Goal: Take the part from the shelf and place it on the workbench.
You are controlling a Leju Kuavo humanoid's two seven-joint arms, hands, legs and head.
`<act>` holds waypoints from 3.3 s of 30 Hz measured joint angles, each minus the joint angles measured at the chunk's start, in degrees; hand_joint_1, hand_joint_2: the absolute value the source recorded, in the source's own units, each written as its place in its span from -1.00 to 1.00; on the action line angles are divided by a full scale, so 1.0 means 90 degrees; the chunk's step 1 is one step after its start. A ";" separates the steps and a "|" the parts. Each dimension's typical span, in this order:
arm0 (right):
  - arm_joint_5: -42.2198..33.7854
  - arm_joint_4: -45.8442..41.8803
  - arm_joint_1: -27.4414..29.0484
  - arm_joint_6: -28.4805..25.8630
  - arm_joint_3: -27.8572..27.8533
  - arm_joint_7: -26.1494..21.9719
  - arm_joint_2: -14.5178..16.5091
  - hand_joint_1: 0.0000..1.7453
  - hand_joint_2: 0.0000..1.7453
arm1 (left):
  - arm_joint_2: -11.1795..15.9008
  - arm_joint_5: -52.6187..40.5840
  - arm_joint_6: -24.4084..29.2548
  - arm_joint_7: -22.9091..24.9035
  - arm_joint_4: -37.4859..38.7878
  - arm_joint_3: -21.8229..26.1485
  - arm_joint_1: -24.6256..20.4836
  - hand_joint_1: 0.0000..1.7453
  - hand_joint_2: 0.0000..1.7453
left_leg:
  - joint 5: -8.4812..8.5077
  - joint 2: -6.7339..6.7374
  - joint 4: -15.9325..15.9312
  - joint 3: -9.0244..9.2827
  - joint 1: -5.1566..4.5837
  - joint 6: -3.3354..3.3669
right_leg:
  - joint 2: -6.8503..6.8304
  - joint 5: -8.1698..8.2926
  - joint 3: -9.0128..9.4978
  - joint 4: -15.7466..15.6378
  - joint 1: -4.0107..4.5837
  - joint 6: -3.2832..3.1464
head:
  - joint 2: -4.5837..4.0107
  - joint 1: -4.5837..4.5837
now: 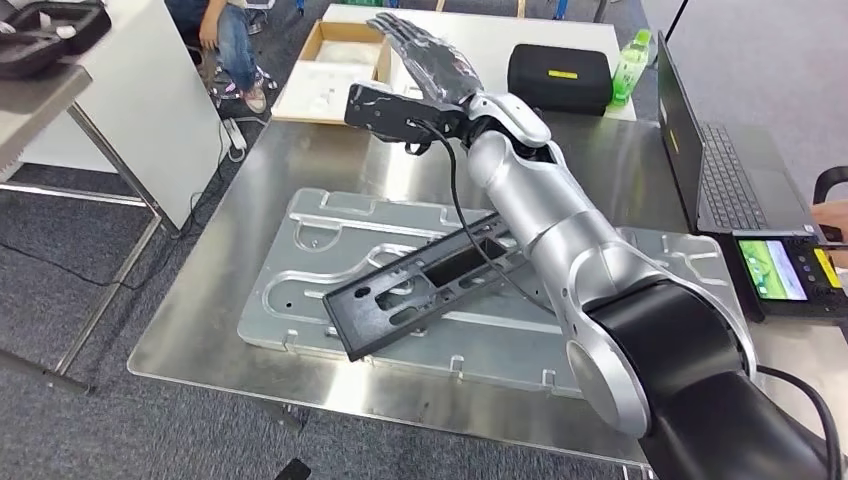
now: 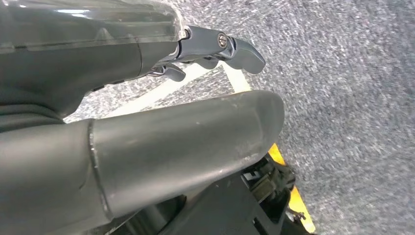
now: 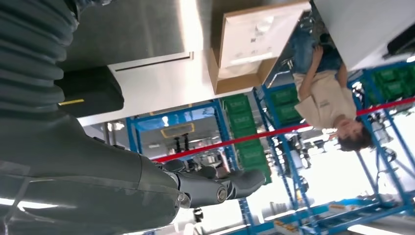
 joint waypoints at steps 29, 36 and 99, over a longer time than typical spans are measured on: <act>0.0067 -0.0434 0.0105 -0.0229 0.1729 0.0399 -0.0139 -1.00 -1.00 | -0.0104 0.0003 -0.0218 0.0426 0.0001 0.0348 0.0079 -1.00 -1.00 | 0.0091 -0.0555 0.0008 -0.0074 0.0028 0.0041 | 0.0387 -0.0093 -0.0082 0.0297 -0.0071 0.0031 | 0.0000 -0.0001; 0.0070 -0.0434 -0.0005 -0.0250 0.1799 0.0401 -0.0130 -1.00 0.50 | -0.0129 -0.0003 -0.0221 0.0435 0.0002 0.0353 0.0084 -1.00 -1.00 | -0.0164 -0.0293 0.0471 -0.0374 0.0065 -0.0235 | 0.0134 0.0001 0.0130 -0.0131 -0.0092 -0.0118 | 0.0000 -0.0020; -0.0376 -0.2381 0.0731 -0.1045 0.2156 0.0584 -0.0338 -1.00 1.00 | 0.0281 -0.0194 -0.0161 0.0355 0.0005 0.0466 0.0008 -1.00 -1.00 | -0.0424 -0.0056 0.1247 -0.0841 0.0077 -0.0234 | -0.0106 -0.0009 0.0234 -0.0205 -0.0043 -0.0198 | 0.0000 -0.0036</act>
